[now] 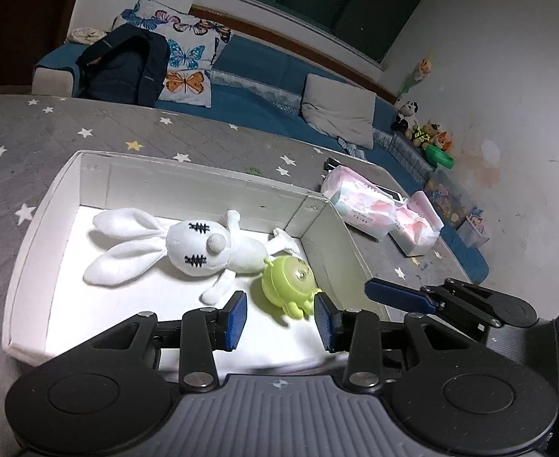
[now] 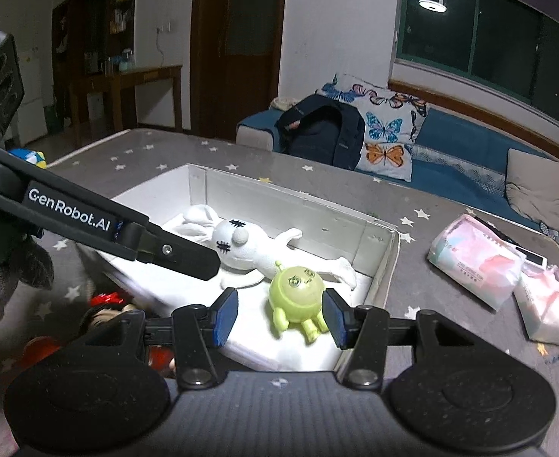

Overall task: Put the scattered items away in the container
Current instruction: 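Move both grippers to the tan peanut toy on the table, then close the left gripper on the peanut toy while the right gripper pinches it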

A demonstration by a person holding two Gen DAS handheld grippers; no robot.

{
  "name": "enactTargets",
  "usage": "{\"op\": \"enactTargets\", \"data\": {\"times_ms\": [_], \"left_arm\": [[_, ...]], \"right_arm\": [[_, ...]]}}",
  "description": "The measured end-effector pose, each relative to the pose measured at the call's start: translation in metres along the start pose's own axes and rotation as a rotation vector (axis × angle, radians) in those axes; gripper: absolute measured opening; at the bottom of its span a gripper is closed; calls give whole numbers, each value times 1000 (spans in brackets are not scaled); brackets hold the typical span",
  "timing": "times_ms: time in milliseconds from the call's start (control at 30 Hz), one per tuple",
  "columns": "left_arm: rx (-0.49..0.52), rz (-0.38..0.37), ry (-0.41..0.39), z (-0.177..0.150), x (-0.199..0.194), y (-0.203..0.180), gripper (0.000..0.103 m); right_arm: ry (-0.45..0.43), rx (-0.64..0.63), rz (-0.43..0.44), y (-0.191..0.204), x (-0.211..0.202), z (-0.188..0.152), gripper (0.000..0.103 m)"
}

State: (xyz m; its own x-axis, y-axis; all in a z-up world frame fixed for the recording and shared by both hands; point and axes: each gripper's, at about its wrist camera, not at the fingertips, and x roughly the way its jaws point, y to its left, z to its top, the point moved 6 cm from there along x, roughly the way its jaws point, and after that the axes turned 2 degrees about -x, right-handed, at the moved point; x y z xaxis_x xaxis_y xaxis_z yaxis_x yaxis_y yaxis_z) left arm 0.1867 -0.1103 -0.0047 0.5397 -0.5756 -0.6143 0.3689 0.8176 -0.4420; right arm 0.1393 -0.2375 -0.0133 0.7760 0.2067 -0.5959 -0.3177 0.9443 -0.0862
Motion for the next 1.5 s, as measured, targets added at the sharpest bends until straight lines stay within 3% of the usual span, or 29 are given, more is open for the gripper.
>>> {"op": "enactTargets", "data": {"times_ms": [67,100,333,433,700,867,1500], "left_arm": [[5,1,-4,-6,-6,-3,41],[9,1,-4,-10,-9,-5,41],[31,0,-2,-38,-22,-16,41],[40,-3,5,-50,-24,-22,41],[30,-40,61,-77,-18,-36,41],[37,-55,105,-86,-7,-41,41],[-11,-63,174,-94,19,-38,41]], "right_arm": [[-14,8,-2,1,-10,-5,52],[-20,11,-3,1,-15,-8,58],[-44,30,0,3,-44,-33,58],[-33,40,15,6,-50,-48,63],[22,46,47,15,-46,-83,64],[33,55,70,18,-42,-91,68],[44,101,105,25,-31,-97,66]]}}
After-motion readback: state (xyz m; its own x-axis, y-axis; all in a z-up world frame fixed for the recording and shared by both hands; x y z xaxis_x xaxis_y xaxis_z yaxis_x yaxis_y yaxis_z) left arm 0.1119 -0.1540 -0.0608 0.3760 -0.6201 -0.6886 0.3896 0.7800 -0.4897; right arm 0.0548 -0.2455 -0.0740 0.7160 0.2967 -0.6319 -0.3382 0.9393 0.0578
